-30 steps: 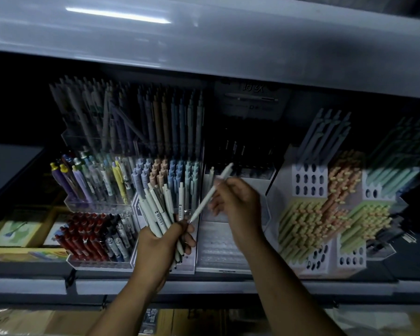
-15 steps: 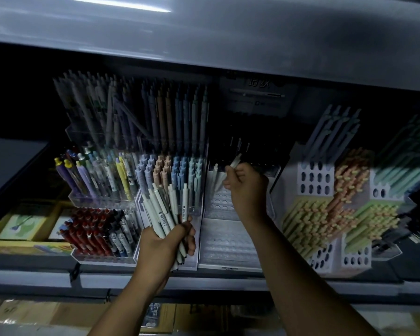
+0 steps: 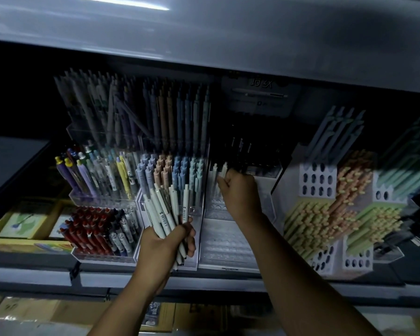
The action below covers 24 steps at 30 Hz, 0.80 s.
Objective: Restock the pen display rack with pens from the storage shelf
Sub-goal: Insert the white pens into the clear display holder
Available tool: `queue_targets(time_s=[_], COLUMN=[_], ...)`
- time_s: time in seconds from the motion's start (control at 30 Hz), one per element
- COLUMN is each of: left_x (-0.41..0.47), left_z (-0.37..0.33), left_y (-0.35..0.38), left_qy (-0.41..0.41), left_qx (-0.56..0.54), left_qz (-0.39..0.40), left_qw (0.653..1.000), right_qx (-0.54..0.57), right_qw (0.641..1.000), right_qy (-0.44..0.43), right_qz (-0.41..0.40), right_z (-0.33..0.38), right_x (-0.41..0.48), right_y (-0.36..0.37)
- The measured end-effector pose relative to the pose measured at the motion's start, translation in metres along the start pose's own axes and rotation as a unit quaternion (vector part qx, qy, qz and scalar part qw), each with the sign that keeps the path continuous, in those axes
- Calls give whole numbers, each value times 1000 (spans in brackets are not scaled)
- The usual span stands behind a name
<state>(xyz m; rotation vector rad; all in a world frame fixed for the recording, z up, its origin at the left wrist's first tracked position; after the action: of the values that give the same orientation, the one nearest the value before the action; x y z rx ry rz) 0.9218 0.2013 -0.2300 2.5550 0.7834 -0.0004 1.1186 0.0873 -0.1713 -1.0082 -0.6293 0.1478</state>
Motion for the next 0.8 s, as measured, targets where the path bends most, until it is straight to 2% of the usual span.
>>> queue_targets(time_s=[0.33,0.5,0.67,0.8], left_x=[0,-1,-2,-4], left_z=[1,2,6,7], left_y=[3,6,9,10], left_qy=[4,-2,-7,-10], left_qx=[-22,-12,-11,0], left_qz=[-3,5,-4,-4], left_qw=[1000,1000,1000,1000], right_qx=[-15,24,81,160], right_qw=[1000,999,995,984], right_qy=[2,21,60,76], right_qz=[13,27,7,6], right_z=[1,-8,-17,-17], right_x=[2,-4,-11,-5], right_y=[4,8,2,-1])
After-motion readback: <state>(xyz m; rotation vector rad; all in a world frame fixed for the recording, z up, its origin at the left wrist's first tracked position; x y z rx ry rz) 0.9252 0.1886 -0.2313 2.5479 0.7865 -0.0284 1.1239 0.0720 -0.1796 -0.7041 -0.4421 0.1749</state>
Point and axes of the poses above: each hand's wrist, its own x-axis towards the middle knuckle, its own y-axis out of the palm, z = x × y, the point moved 10 cm from there along x, towards the middle knuckle, and after that the axes turned 9 degrees about -x, right-handed, at the moved point
